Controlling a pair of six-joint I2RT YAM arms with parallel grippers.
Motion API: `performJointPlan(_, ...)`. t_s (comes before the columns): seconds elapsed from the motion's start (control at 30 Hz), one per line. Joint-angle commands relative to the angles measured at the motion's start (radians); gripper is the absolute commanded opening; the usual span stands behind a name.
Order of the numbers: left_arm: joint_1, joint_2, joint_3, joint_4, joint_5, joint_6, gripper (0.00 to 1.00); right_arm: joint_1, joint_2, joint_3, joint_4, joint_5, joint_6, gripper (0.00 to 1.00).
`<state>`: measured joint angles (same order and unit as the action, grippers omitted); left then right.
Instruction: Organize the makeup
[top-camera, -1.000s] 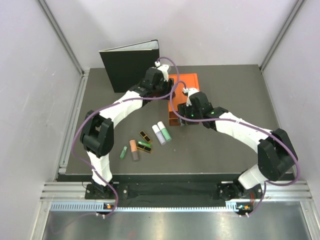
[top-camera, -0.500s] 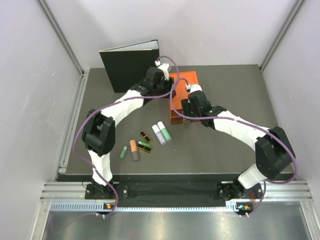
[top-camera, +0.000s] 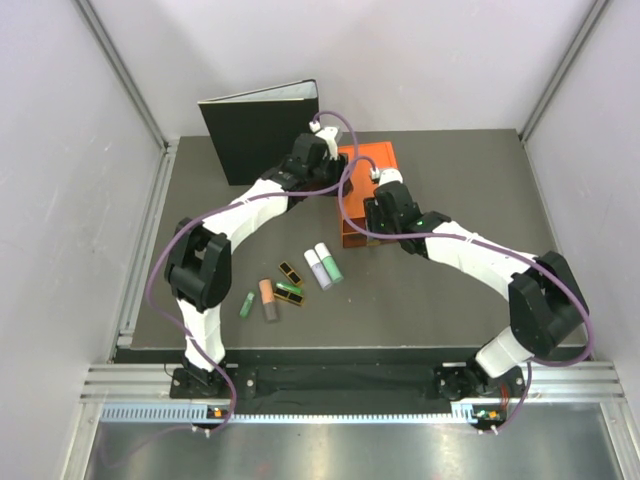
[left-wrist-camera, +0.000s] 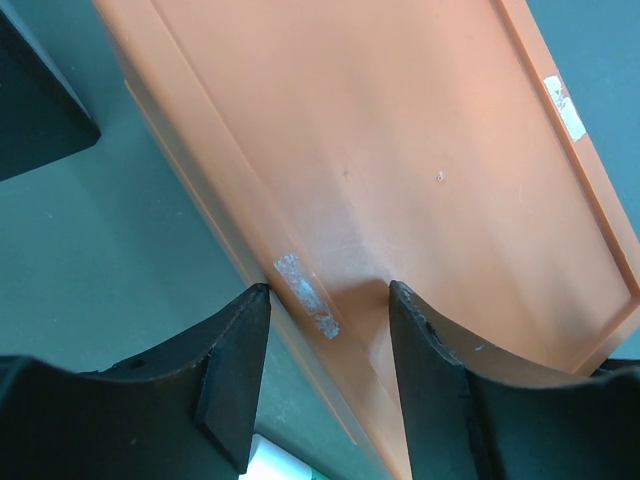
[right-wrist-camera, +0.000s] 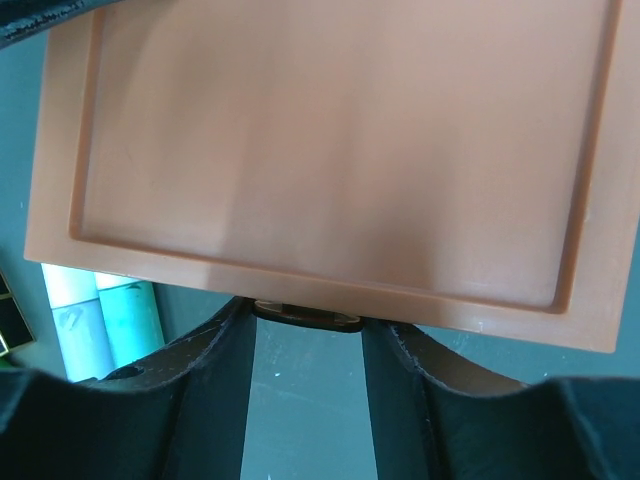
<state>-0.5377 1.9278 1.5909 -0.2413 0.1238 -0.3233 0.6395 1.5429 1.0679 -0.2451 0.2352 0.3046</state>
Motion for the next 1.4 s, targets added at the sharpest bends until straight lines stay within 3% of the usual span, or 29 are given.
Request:
performJointPlan(0.0,-0.004,0.037,0.037,-0.044,-0.021,-0.020,0.56,0.008,-0.041,0.010,0.026,0.049,0.027,0.00)
performJointPlan(0.8,-0.005,0.042,0.001,-0.053,-0.099,-0.059,0.55,0.071,-0.357,-0.170,-0.256,0.003,0.060,0.00)
performJointPlan(1.27,-0.007,0.043,0.000,-0.058,-0.115,-0.040,0.56,0.077,-0.373,-0.232,-0.327,-0.071,0.002,0.00)
performJointPlan(1.37,-0.007,0.046,0.001,-0.059,-0.115,-0.037,0.56,0.075,-0.333,-0.224,-0.336,-0.102,-0.013,0.09)
